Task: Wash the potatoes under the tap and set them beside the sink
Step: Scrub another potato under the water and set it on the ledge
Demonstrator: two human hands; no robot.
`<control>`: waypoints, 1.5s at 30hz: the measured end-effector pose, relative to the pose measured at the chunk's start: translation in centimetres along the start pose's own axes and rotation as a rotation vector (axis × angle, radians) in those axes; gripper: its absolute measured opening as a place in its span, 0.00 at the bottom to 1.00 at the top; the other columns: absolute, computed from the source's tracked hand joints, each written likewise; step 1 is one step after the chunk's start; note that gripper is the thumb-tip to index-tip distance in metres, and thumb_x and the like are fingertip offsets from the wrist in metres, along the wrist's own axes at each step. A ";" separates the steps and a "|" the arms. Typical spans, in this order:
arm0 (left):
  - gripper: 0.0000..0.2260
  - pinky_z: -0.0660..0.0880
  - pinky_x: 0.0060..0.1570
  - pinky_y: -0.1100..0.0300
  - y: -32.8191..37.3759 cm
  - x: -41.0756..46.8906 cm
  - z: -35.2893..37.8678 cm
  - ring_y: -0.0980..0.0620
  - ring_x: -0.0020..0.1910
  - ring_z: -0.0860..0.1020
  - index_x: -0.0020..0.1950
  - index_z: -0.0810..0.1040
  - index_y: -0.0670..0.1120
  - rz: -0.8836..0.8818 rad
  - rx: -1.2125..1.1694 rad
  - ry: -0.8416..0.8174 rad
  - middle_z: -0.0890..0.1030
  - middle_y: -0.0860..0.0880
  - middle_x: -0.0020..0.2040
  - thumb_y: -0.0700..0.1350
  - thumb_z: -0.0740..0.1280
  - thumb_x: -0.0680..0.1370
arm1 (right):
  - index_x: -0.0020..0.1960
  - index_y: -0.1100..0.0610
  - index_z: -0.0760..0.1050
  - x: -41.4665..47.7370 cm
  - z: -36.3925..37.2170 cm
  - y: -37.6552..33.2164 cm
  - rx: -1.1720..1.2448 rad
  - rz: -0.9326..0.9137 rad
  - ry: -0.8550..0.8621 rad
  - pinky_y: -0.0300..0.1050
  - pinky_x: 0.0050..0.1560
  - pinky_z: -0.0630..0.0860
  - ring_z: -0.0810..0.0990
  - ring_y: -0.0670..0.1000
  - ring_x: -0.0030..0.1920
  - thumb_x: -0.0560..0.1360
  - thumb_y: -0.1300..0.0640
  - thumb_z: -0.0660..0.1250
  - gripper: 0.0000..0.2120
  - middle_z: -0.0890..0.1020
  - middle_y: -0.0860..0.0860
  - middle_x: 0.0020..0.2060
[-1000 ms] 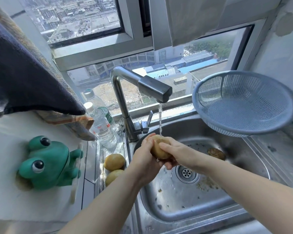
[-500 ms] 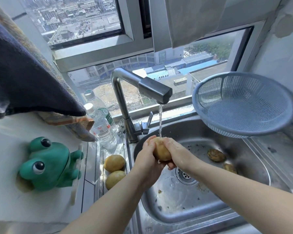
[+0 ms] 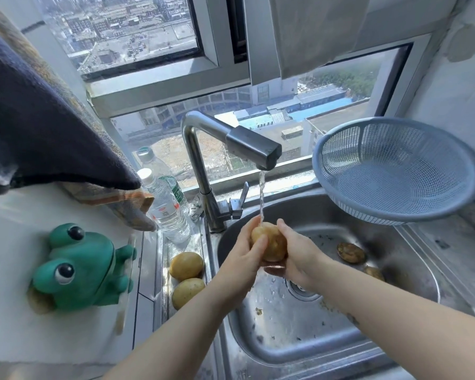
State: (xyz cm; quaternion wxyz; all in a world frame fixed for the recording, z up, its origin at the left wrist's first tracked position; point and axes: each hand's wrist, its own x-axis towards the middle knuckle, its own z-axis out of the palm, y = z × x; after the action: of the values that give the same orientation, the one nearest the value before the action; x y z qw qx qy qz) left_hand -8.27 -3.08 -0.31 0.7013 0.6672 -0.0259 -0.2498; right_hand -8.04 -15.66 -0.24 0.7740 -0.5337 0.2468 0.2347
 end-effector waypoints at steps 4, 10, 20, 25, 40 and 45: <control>0.28 0.72 0.65 0.55 -0.6 0.4 0.4 0.54 0.62 0.76 0.70 0.65 0.55 0.065 0.061 0.060 0.75 0.50 0.64 0.51 0.69 0.71 | 0.59 0.60 0.76 0.0 0.0 0.2 0.277 0.045 -0.027 0.50 0.43 0.79 0.81 0.57 0.50 0.81 0.47 0.53 0.20 0.81 0.61 0.52; 0.17 0.76 0.41 0.61 0.0 1.4 2.6 0.53 0.42 0.81 0.52 0.76 0.54 0.133 -0.133 0.365 0.81 0.48 0.45 0.47 0.74 0.64 | 0.58 0.67 0.75 -0.6 1.4 0.4 0.424 -0.165 -0.047 0.47 0.46 0.77 0.79 0.56 0.48 0.79 0.59 0.55 0.16 0.79 0.61 0.48; 0.11 0.74 0.31 0.58 2.5 2.2 1.8 0.50 0.33 0.77 0.37 0.78 0.45 -0.165 -0.596 0.434 0.77 0.46 0.33 0.41 0.62 0.78 | 0.66 0.49 0.70 -0.4 -0.1 1.1 -0.337 -0.514 -0.181 0.39 0.62 0.72 0.76 0.43 0.61 0.76 0.48 0.66 0.19 0.78 0.49 0.61; 0.10 0.80 0.39 0.53 2.6 1.8 1.6 0.45 0.40 0.79 0.52 0.78 0.41 -0.246 -0.787 0.332 0.79 0.41 0.42 0.42 0.58 0.81 | 0.64 0.47 0.70 -0.4 -0.9 0.4 -0.644 -0.696 -0.078 0.31 0.58 0.71 0.75 0.38 0.57 0.71 0.55 0.73 0.24 0.76 0.44 0.58; 0.16 0.81 0.41 0.55 2.5 0.2 -0.5 0.48 0.48 0.81 0.66 0.75 0.42 -0.136 -0.646 0.116 0.80 0.42 0.54 0.47 0.60 0.81 | 0.59 0.54 0.80 1.9 1.3 -0.8 -0.794 -0.856 0.121 0.43 0.60 0.70 0.75 0.48 0.57 0.79 0.48 0.57 0.17 0.81 0.51 0.52; 0.14 0.78 0.46 0.57 2.2 0.1 -0.4 0.51 0.50 0.79 0.65 0.74 0.46 -0.058 -0.490 0.074 0.80 0.44 0.54 0.42 0.58 0.81 | 0.48 0.57 0.80 2.7 3.8 -2.1 -0.695 -0.565 0.271 0.49 0.54 0.74 0.77 0.52 0.49 0.79 0.50 0.56 0.16 0.80 0.51 0.42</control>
State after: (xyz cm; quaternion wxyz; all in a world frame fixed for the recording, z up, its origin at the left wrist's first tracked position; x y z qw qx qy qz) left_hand -7.35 -2.82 1.73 0.8351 0.4863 0.0803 -0.2442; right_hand -4.16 -12.46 0.70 0.5439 -0.8334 0.0974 0.0117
